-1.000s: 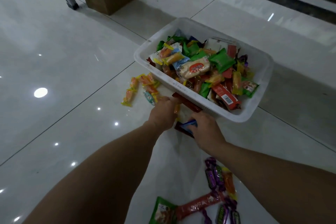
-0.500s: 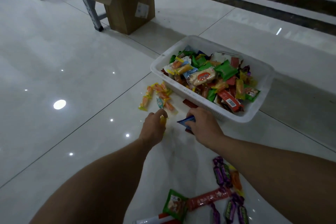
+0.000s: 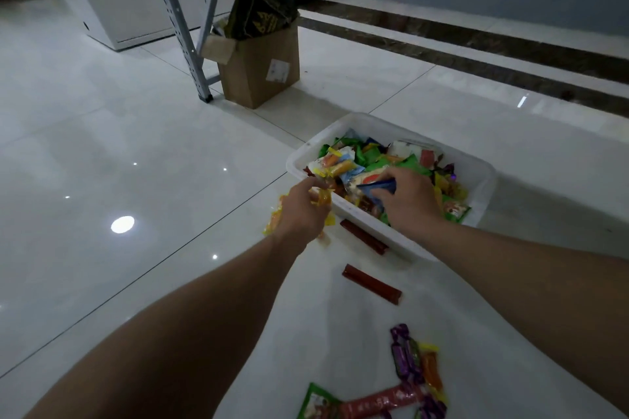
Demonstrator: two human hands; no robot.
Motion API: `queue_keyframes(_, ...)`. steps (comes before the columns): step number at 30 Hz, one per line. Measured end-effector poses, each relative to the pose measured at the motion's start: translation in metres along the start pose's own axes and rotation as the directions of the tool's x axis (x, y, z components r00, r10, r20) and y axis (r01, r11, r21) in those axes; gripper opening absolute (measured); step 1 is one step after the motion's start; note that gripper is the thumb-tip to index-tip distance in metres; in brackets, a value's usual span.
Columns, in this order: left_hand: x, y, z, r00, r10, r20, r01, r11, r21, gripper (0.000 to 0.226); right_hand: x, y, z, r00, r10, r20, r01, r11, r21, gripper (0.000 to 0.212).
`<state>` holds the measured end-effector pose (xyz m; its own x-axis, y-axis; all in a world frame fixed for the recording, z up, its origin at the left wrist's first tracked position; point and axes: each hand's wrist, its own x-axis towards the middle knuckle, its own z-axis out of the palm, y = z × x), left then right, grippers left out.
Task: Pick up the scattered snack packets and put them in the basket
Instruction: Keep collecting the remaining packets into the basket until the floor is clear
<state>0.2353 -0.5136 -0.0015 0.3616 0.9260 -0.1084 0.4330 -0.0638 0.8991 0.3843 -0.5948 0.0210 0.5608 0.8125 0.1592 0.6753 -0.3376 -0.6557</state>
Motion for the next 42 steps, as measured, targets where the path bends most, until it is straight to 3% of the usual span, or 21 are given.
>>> queue_keyframes(6, 0.016, 0.030, 0.047, 0.998, 0.007, 0.065, -0.003, 0.998, -0.068, 0.033, 0.025, 0.032, -0.039, 0.996, 0.047, -0.072, -0.050, 0.998, -0.034, 0.009)
queue_keyframes(12, 0.039, 0.044, 0.090, 0.998, -0.053, 0.018, 0.056, 0.979, -0.197, 0.044, 0.051, 0.048, -0.056, 0.995, 0.044, -0.094, -0.045, 0.999, -0.008, 0.009)
queue_keyframes(18, 0.035, 0.032, 0.099, 0.998, 0.068, -0.002, -0.068, 0.996, 0.049, 0.038, 0.076, 0.049, -0.051, 0.997, 0.032, -0.074, -0.028, 0.998, 0.059, 0.013)
queue_keyframes(23, 0.029, 0.023, 0.089, 0.994, 0.106, 0.016, -0.107, 0.979, 0.175, 0.046, 0.100, 0.042, -0.036, 1.000, 0.007, -0.025, -0.006, 0.999, 0.032, 0.014)
queue_keyframes(28, 0.022, 0.019, 0.080, 0.998, 0.054, 0.043, -0.059, 0.989, 0.136, 0.048, 0.106, 0.049, -0.026, 0.989, 0.118, 0.092, -0.114, 0.992, -0.043, 0.036)
queue_keyframes(31, 0.019, 0.023, 0.074, 0.996, 0.088, -0.008, -0.087, 0.988, 0.130, 0.048, 0.099, 0.053, -0.028, 0.989, 0.098, 0.114, -0.084, 0.989, -0.119, 0.054)
queue_keyframes(35, 0.015, 0.032, 0.062, 0.994, 0.100, -0.046, -0.095, 0.991, 0.089, 0.044, 0.083, 0.047, -0.034, 0.996, -0.023, 0.085, 0.041, 0.976, -0.215, 0.045)
queue_keyframes(42, 0.005, 0.030, 0.026, 0.985, 0.062, -0.164, -0.040, 0.990, 0.134, 0.045, 0.057, 0.005, -0.026, 0.989, -0.085, 0.124, 0.099, 0.989, -0.112, 0.050)
